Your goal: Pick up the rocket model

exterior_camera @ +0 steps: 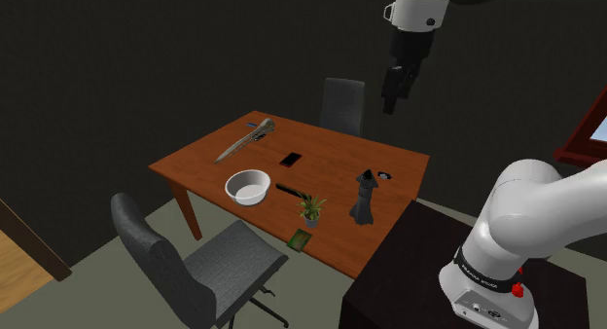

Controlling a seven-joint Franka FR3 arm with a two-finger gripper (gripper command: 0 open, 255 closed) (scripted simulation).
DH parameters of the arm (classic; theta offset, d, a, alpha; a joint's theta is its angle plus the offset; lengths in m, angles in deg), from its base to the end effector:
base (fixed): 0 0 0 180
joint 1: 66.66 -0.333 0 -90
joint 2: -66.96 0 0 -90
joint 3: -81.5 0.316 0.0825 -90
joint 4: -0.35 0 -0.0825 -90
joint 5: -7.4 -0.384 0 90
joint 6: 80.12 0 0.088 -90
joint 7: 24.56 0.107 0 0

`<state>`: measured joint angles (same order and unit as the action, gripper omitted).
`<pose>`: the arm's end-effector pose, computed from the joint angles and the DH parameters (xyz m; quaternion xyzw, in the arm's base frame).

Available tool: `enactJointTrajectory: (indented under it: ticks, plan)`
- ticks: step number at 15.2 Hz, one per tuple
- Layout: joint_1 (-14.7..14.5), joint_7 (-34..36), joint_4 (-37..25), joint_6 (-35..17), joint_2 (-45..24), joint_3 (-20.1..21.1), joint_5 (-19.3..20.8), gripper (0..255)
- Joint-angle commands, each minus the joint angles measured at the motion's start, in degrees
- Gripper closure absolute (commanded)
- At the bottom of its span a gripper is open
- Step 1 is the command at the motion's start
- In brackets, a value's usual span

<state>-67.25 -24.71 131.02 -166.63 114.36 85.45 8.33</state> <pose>0.2880 0.0298 0.6321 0.9986 0.0298 0.0286 0.0327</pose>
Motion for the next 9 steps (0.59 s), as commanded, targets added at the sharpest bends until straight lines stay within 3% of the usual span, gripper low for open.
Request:
enactJointTrajectory:
  ticks: [1, 9]
  plan:
    - [0.0, 0.0, 0.0, 0.0, 0.0, 0.0, 0.0, 0]
    - [-1.2, -12.7, 6.7, -8.3, -8.8, -4.1, 7.4, 0]
